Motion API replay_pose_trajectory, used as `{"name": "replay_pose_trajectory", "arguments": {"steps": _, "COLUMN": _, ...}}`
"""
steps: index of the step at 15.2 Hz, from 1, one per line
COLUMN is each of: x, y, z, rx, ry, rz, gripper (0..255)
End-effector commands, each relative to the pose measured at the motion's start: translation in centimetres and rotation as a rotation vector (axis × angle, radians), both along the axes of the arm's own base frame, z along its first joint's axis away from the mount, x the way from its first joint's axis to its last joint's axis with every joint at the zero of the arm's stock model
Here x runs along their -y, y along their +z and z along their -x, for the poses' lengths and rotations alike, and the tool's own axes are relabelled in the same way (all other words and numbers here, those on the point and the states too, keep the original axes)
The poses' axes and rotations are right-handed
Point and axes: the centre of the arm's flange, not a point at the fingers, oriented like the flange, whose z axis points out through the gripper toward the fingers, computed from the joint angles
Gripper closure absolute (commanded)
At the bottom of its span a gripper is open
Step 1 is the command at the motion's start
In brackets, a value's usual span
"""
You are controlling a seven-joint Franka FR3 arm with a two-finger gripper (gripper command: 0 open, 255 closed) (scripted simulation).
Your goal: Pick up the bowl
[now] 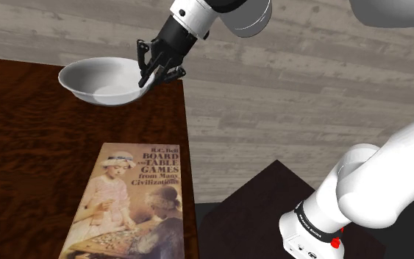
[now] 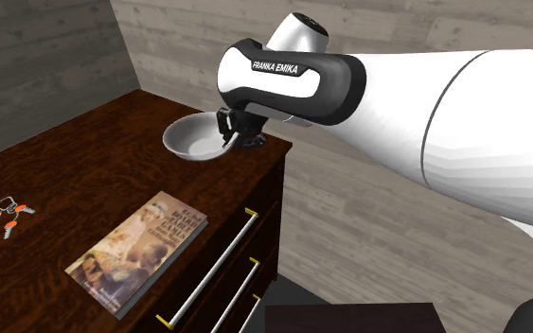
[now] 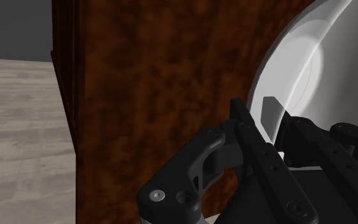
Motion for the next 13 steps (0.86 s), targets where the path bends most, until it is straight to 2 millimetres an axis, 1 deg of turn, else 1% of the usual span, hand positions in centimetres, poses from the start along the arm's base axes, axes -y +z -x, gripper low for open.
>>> {"name": "replay_pose_trajectory", "arguments": {"steps": 1, "x": -0.1, "y": 1.1, "z": -0.1, "rx": 0.000, "ry": 0.000, "rz": 0.000, "gripper": 255}}
{"name": "replay_pose_trajectory", "arguments": {"steps": 11, "x": -0.1, "y": 6.3, "z": -0.1, "rx": 0.000, "ry": 0.000, "rz": 0.000, "gripper": 255}}
{"name": "replay_pose_trajectory", "arguments": {"steps": 13, "x": -0.1, "y": 6.4, "z": 0.0, "rx": 0.000, "ry": 0.000, "rz": 0.000, "gripper": 255}}
